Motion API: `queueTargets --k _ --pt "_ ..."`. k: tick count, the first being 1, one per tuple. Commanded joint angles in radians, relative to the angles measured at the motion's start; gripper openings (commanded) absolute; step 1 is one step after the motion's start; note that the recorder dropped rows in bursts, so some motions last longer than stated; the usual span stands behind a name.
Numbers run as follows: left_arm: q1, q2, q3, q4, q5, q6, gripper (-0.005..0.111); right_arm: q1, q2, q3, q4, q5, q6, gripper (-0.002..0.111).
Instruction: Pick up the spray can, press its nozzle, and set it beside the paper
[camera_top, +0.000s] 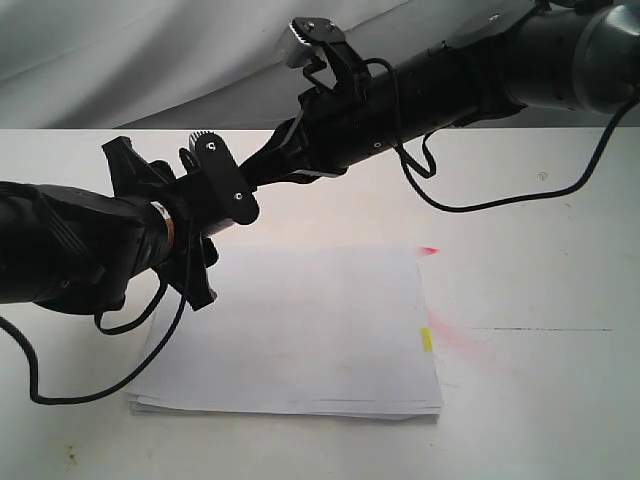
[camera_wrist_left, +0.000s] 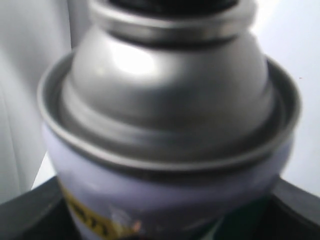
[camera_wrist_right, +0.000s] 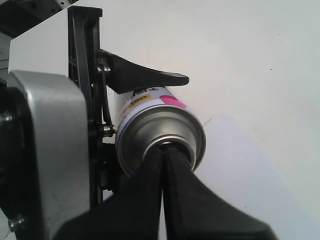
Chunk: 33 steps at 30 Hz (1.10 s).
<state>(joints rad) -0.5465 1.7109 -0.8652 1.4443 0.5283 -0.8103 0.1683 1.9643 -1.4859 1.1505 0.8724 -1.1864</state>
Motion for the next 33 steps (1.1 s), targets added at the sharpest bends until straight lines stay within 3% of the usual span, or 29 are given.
queueTargets --k 1,25,33 --pt "-0.004 -0.008 -0.012 0.028 -0.012 0.002 0.0 0.011 0.0 -0.005 0.02 0.005 -0.003 0.0" --pt "-0.004 -0.008 -0.012 0.028 -0.008 0.002 0.0 0.011 0.058 -0.005 0.09 0.047 -0.031 0.0" --pt "-0.004 -0.008 -0.012 0.028 -0.005 0.002 0.0 -0.069 -0.009 -0.005 0.043 0.086 -0.039 0.0"
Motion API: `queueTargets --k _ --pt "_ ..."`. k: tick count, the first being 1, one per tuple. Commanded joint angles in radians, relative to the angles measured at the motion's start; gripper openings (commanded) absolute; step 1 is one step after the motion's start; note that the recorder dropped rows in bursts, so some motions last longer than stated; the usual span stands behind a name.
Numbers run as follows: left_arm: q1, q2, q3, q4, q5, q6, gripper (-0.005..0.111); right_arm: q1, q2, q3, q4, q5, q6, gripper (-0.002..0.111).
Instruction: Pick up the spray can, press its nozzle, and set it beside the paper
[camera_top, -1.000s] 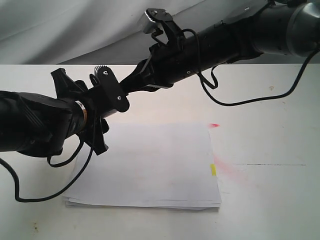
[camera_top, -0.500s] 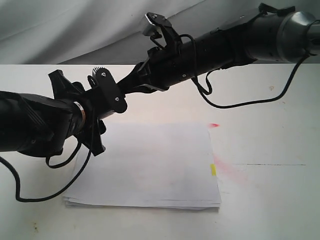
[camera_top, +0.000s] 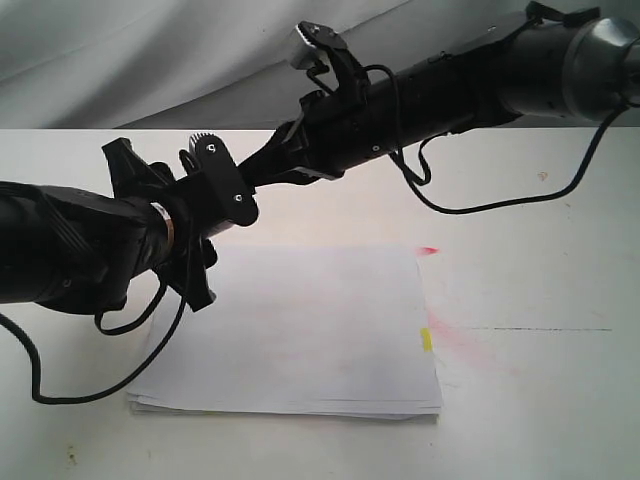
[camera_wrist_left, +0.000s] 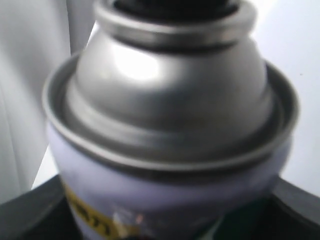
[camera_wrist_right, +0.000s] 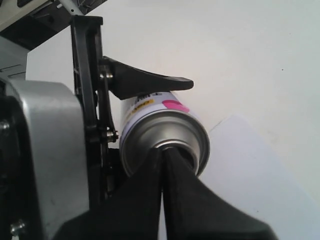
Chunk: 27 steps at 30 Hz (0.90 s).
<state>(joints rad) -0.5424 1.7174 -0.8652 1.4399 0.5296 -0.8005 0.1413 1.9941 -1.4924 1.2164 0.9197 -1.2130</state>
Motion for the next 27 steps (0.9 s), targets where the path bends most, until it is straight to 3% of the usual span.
queueTargets --k 1,20,27 --pt "-0.008 -0.015 -0.012 0.032 -0.007 -0.008 0.0 -0.052 -0.046 0.001 -0.023 0.045 -0.012 0.0" --pt "-0.008 -0.017 -0.012 0.021 0.023 -0.009 0.0 -0.073 -0.064 0.001 -0.058 0.056 0.017 0.0" --pt "-0.008 -0.028 -0.012 -0.141 0.001 -0.012 0.0 -0.075 -0.132 0.001 -0.166 0.06 0.062 0.0"
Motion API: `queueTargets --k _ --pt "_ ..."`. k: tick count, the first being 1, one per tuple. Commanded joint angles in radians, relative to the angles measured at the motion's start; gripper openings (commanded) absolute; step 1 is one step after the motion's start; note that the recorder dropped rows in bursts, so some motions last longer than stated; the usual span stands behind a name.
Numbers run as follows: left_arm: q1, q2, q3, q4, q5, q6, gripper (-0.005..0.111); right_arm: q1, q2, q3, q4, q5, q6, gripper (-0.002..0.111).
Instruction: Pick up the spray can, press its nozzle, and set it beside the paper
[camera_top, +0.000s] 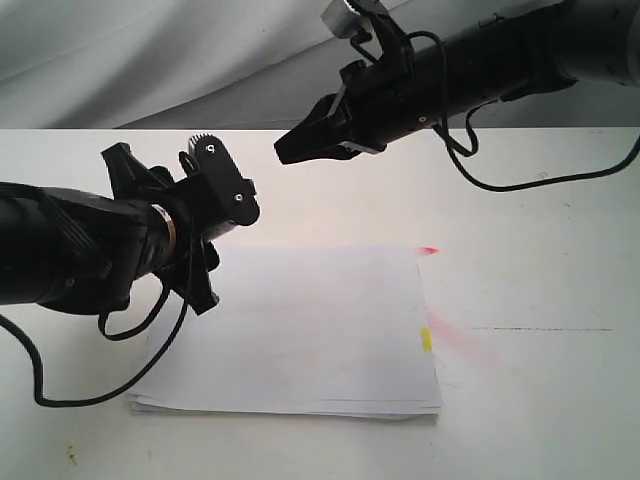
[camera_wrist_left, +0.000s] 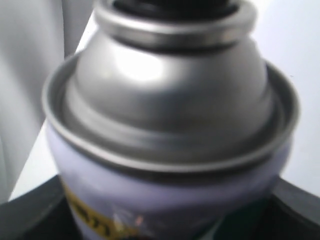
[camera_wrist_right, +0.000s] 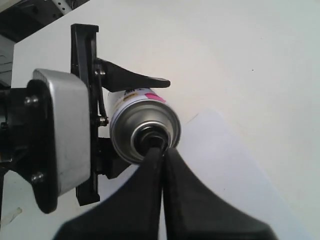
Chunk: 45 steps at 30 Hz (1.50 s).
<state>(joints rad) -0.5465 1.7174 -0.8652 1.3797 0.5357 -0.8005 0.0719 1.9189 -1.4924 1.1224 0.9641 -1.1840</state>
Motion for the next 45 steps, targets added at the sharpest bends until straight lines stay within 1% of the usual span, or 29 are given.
queueTargets --k 1,3,8,10,11,12,13,14,15,16,17,20,22,26,29,31,35,39,42,45 --pt "-0.004 -0.035 -0.012 -0.1 -0.017 -0.012 0.0 -0.006 -0.069 0.001 -0.098 0.01 0.057 0.0" --pt "-0.004 -0.06 -0.012 -0.122 -0.047 -0.022 0.0 -0.006 -0.105 0.001 -0.169 0.002 0.103 0.0" --pt "0.013 -0.172 -0.013 -0.118 -0.108 -0.146 0.0 -0.006 -0.197 0.001 -0.289 0.001 0.189 0.0" --pt "0.058 -0.247 -0.013 -0.118 -0.173 -0.222 0.0 -0.006 -0.262 0.001 -0.335 0.003 0.246 0.0" --pt "0.107 -0.301 -0.013 -0.122 -0.228 -0.274 0.0 -0.006 -0.312 0.001 -0.373 0.018 0.287 0.0" --pt "0.134 -0.327 -0.013 -0.124 -0.258 -0.295 0.0 -0.006 -0.338 0.003 -0.39 0.026 0.303 0.0" --pt "0.188 -0.375 -0.013 -0.133 -0.316 -0.333 0.0 -0.006 -0.397 0.024 -0.413 0.028 0.325 0.0" --pt "0.218 -0.396 -0.013 -0.14 -0.354 -0.348 0.0 -0.006 -0.429 0.039 -0.415 0.028 0.332 0.0" --pt "0.271 -0.427 -0.013 -0.143 -0.423 -0.376 0.0 -0.006 -0.488 0.073 -0.415 0.028 0.339 0.0" --pt "0.299 -0.441 -0.013 -0.143 -0.461 -0.381 0.0 -0.006 -0.521 0.095 -0.415 0.026 0.341 0.0" --pt "0.349 -0.458 -0.013 -0.143 -0.519 -0.39 0.0 -0.004 -0.581 0.138 -0.415 0.016 0.348 0.0" --pt "0.434 -0.461 -0.013 -0.143 -0.635 -0.433 0.0 -0.004 -0.715 0.244 -0.415 0.009 0.348 0.0" --pt "0.468 -0.449 -0.013 -0.148 -0.689 -0.437 0.0 -0.004 -0.789 0.311 -0.415 0.0 0.348 0.0" --pt "0.501 -0.403 -0.013 -0.151 -0.719 -0.42 0.0 -0.004 -0.868 0.397 -0.42 -0.047 0.348 0.0" --pt "0.527 -0.344 -0.013 -0.153 -0.769 -0.387 0.0 -0.004 -0.891 0.42 -0.424 -0.062 0.348 0.0" --pt "0.544 -0.3 -0.013 -0.208 -0.789 -0.344 0.0 -0.004 -0.891 0.421 -0.427 -0.06 0.348 0.0" --pt "0.579 -0.197 -0.013 -0.412 -0.833 -0.124 0.0 -0.004 -0.891 0.421 -0.427 -0.064 0.348 0.0" --pt "0.608 -0.099 -0.013 -0.598 -0.948 0.069 0.0 -0.004 -0.891 0.421 -0.433 -0.065 0.348 0.0" --pt "0.619 -0.043 -0.013 -0.707 -1.008 0.194 0.0 -0.004 -0.891 0.421 -0.433 -0.065 0.348 0.0" --pt "0.622 0.005 -0.013 -0.783 -1.019 0.31 0.0 -0.004 -0.891 0.421 -0.433 -0.065 0.348 0.0"
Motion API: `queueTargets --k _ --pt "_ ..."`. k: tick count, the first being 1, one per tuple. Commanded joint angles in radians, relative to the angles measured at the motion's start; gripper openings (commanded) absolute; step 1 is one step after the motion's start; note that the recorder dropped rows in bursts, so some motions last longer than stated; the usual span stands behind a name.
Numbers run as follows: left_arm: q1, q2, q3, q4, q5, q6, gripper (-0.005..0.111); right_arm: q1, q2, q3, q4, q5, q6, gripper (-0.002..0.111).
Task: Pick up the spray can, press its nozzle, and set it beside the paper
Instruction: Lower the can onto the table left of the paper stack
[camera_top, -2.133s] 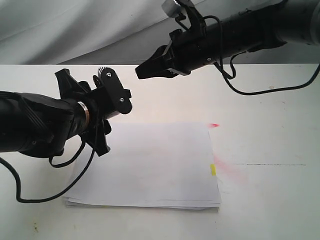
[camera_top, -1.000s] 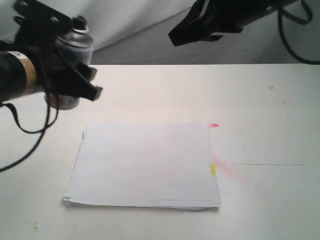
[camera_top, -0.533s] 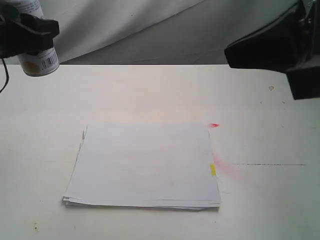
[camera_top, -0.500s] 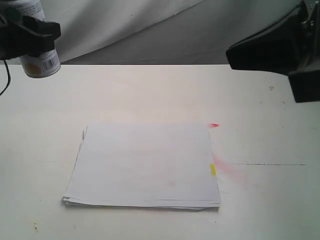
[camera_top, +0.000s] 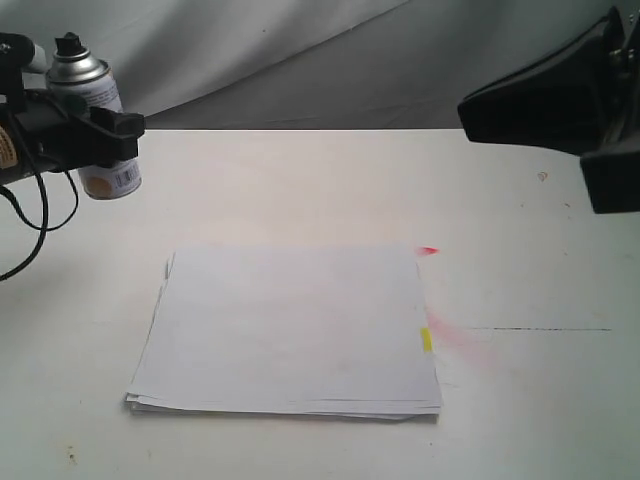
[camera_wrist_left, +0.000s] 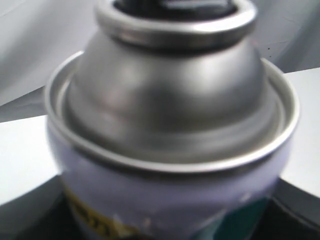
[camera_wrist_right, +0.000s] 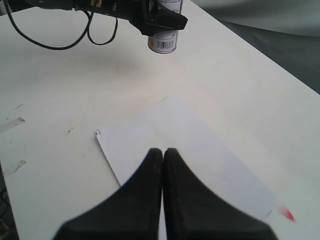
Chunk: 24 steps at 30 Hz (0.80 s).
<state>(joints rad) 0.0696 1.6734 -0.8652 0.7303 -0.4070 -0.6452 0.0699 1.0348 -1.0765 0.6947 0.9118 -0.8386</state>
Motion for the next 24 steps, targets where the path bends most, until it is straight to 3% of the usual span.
queueTargets --k 1,7,24 --pt "0.008 0.066 -0.013 -0.16 -0.085 0.179 0.0 -0.002 -0.007 0.005 -0.005 -0.012 0.002 0.0" --pt "0.013 0.13 0.014 -0.345 -0.17 0.314 0.0 -0.002 -0.007 0.005 -0.013 -0.012 0.0 0.0" --pt "0.013 0.273 0.09 -0.467 -0.361 0.456 0.0 -0.002 -0.007 0.005 -0.018 -0.038 -0.001 0.0"
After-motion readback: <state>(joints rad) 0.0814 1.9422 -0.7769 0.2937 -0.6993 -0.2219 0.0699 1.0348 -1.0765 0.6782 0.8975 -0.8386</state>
